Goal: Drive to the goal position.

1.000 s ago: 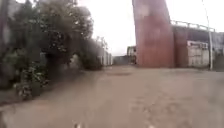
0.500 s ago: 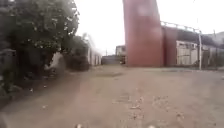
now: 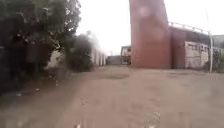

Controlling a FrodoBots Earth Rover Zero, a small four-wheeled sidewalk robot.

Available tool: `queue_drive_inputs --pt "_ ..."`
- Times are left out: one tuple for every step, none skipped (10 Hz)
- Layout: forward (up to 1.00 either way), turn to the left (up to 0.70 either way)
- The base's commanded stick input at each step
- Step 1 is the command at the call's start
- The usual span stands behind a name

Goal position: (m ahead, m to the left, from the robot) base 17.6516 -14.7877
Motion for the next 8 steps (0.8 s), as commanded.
queue_drive_inputs --pt "1.00 0.07" --pt "1.00 0.07" --pt "1.00 0.07" --pt "1.00 0.07" --pt "1.00 0.07" --pt "1.00 0.07" --pt "1.00 0.07" --pt "1.00 0.07"
